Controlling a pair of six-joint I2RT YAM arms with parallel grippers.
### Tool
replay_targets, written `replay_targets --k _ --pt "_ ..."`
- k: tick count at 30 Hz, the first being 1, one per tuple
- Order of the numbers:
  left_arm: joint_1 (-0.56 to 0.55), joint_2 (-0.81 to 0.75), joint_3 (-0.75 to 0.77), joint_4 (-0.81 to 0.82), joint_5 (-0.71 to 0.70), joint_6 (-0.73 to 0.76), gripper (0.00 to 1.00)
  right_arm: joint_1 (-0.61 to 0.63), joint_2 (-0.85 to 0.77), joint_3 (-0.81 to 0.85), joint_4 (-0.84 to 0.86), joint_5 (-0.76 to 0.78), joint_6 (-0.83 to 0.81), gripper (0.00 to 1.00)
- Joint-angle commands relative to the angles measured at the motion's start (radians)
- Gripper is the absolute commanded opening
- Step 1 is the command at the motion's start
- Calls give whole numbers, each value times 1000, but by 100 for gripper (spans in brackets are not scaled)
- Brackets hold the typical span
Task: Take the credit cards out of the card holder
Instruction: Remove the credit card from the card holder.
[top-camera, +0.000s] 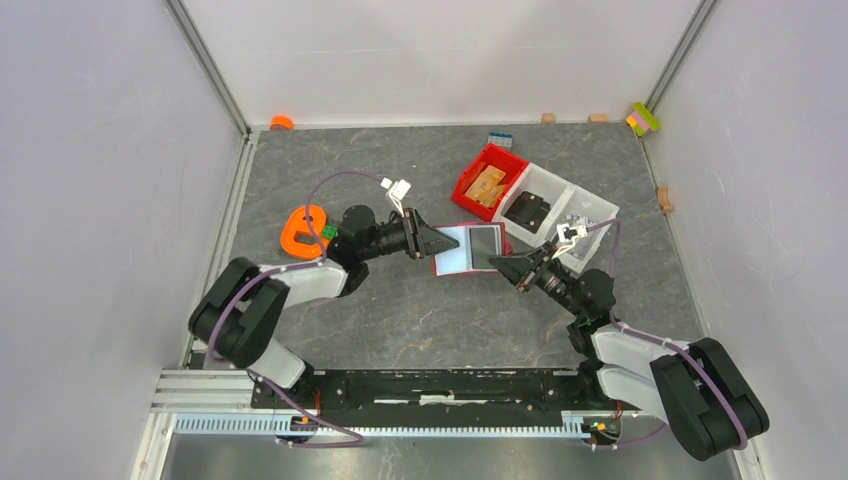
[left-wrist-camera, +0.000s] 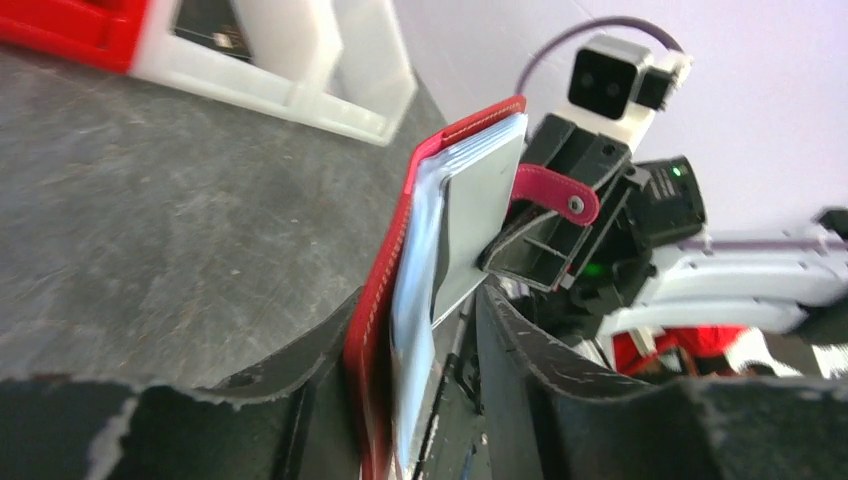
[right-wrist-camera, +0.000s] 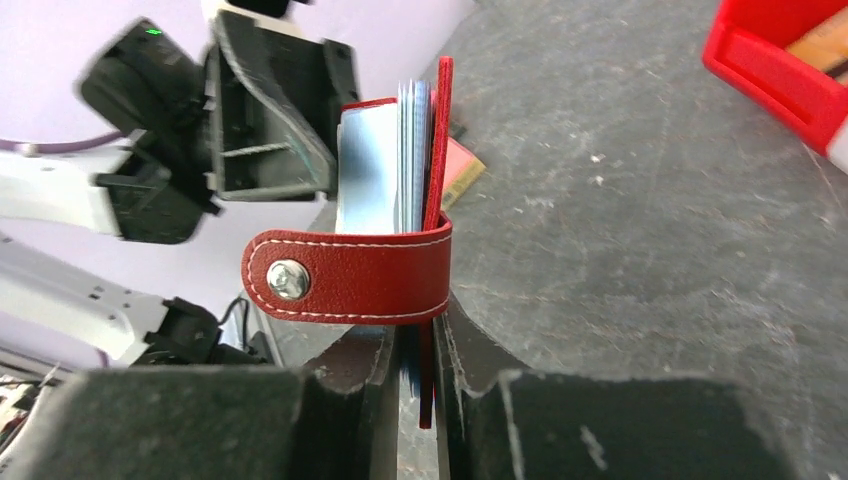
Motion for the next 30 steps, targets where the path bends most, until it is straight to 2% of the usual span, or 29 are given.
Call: replay_targets --k 1,4,8,14,17,21,25,30 --pt "-2 -151 10 -366 -250 231 49 2 -16 40 -126 74 -67 6" --pt "-5 -232 1 -451 -335 282 50 0 -9 58 -206 107 -93 6" --pt "-24 -288 -7 -462 -346 306 50 2 0 65 -214 108 -95 6" --pt "-77 -291 16 -474 -331 356 48 2 2 65 -208 100 -93 6" --pt "-88 -253 32 -426 -239 357 44 2 4 64 -184 81 -81 6" --pt "-90 -131 76 -340 -90 284 39 2 20 57 -89 19 -37 6" --pt "-89 -62 93 -278 -22 236 32 2 32 52 -20 -21 -8 6" --pt "-90 -35 103 -259 10 216 33 2 56 47 65 -63 30 6"
